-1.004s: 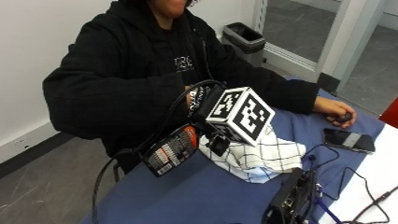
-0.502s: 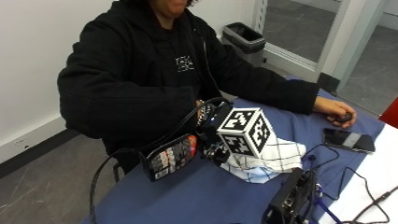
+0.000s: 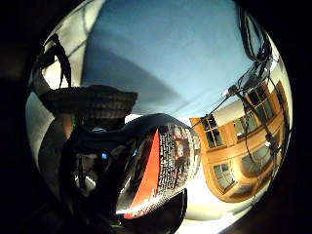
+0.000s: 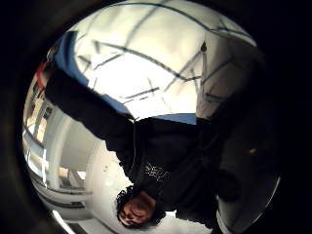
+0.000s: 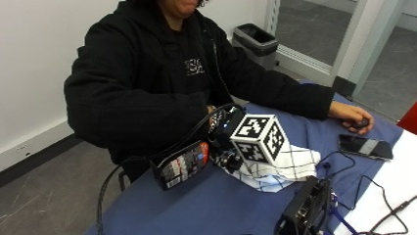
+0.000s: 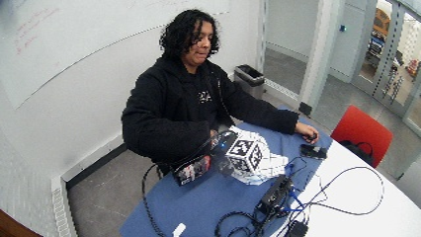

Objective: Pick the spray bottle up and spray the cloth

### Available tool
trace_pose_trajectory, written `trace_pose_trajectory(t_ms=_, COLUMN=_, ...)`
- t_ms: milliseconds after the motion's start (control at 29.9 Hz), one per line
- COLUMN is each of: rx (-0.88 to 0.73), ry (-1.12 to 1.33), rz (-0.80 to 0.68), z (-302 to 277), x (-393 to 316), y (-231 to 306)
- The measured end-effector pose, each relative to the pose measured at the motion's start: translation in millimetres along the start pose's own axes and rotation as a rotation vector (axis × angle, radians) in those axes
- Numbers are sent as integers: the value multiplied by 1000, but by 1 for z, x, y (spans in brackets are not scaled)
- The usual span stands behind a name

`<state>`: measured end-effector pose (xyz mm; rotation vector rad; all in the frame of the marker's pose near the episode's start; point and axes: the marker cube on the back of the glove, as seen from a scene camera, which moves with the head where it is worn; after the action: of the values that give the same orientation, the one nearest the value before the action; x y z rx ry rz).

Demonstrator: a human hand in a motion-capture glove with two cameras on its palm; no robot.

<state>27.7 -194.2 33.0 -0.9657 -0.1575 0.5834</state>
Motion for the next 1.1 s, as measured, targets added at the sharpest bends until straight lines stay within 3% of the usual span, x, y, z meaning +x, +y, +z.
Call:
trace_pose_trajectory(t_ms=469, rx=463, ry=-277, rz=-664, z=-100, x=-124, y=78)
trace_pose_trajectory(t_ms=603, rx=554, ry=-398, rz=-809, z=-137, x=-161, y=67)
trace_pose_trajectory(t_ms=736, rx=566, ry=-458, rz=-936, z=-119, x=-181, y=60)
trace_pose_trajectory(t_ms=937, rx=704, ry=-615, rz=-1130, z=-116, x=-209, y=27)
trace_pose_trajectory(t_ms=1105, rx=798, ry=-750, rz=-1191, z=-117, x=-224, y=-8)
